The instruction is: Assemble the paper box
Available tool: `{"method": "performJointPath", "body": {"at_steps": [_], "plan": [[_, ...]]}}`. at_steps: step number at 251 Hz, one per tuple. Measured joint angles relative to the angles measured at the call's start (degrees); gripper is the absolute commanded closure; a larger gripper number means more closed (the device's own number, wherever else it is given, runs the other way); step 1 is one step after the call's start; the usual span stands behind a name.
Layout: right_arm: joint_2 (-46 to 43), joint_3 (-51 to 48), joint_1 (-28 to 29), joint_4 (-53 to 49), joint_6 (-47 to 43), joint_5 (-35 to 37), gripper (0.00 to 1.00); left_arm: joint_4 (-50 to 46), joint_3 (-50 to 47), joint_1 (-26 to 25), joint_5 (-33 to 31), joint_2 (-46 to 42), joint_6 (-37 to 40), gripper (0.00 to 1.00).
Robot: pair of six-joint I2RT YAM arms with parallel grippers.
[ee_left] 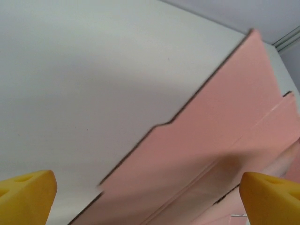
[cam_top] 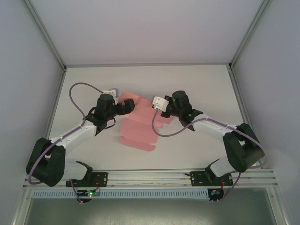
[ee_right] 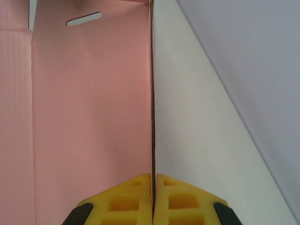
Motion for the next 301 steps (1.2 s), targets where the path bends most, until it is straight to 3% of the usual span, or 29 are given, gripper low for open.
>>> {"method": "performJointPath", "body": {"at_steps": [54, 88, 151, 230, 301], "plan": [[-0.61, -0.90, -1.77, 0.33, 0.35, 0.00, 0.98, -4.17, -0.17, 0.00, -0.42, -9.55, 0.52, 0.00], [-1.16, -1.77, -2.73, 0.28, 0.55, -0.28, 0.98, -10.27, -0.13, 0.55, -5.01, -14.82, 0.31, 0.00], [-2.34, -1.95, -4.02, 0.31, 2.01, -2.12, 0.98, -19.69, -0.39, 8.17, -7.26, -11.82, -2.12, 0.00], [-2.71, -2.03, -4.68, 1.16, 4.42, -3.82, 0.98, -12.13, -2.71, 8.66, 8.46, -1.33, -0.66, 0.00], [-2.73, -2.23, -4.81, 2.19, 6.29, -4.66, 0.98, -5.29, -2.62, 7.96, 21.05, 2.19, 3.43, 0.00]]}}
